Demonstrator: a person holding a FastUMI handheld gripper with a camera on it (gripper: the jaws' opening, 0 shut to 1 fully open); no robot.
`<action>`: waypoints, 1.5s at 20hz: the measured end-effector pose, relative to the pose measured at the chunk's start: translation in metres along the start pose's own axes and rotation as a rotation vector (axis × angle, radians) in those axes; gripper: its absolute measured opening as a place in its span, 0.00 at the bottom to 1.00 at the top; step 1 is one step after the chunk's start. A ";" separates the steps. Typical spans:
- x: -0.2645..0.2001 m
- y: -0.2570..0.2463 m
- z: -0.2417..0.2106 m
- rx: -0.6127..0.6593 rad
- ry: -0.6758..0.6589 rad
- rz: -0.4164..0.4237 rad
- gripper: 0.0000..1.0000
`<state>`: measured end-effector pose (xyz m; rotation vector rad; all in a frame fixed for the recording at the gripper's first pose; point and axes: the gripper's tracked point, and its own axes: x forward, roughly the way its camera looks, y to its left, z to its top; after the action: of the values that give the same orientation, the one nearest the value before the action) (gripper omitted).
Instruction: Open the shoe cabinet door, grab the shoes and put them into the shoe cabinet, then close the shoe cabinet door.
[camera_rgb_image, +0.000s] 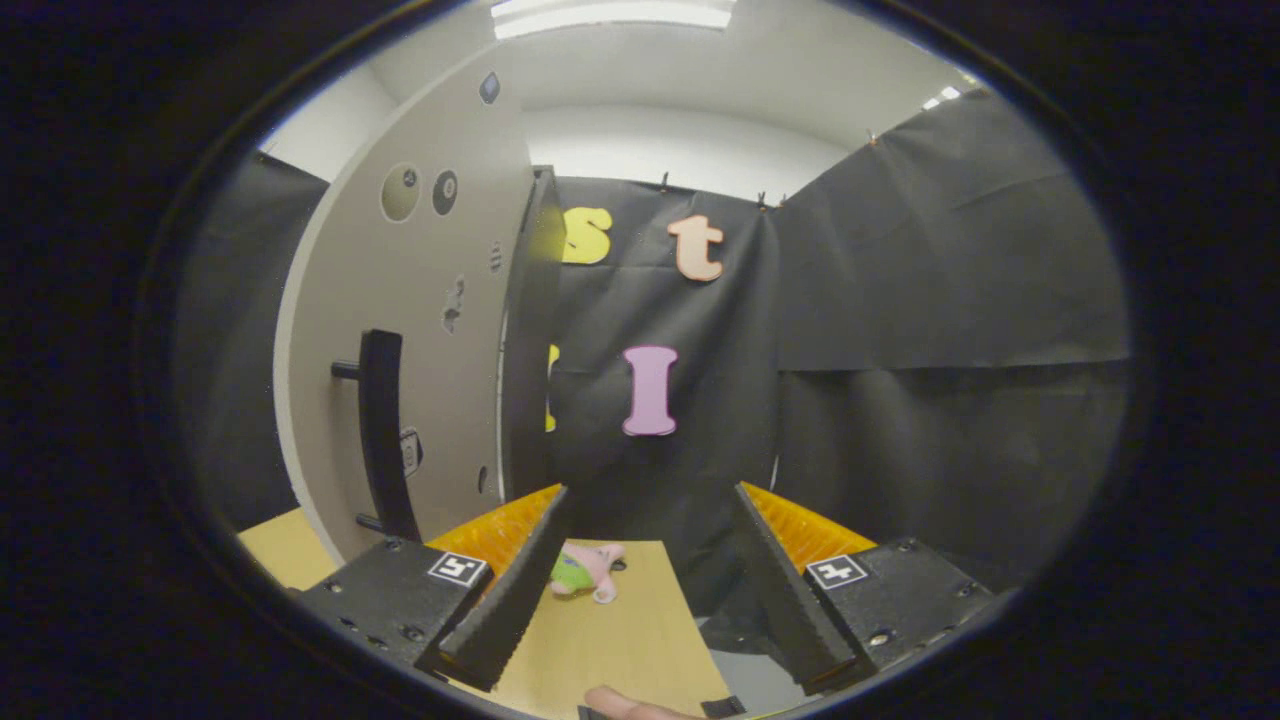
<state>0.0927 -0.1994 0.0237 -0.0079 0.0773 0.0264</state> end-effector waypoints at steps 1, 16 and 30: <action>0.000 0.011 0.000 0.010 0.004 0.044 1.00; -0.010 0.069 0.001 -0.046 0.017 0.133 0.93; -0.020 0.109 0.002 -0.037 -0.002 0.149 0.87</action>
<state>0.0703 -0.0911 0.0264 -0.0395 0.0750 0.1767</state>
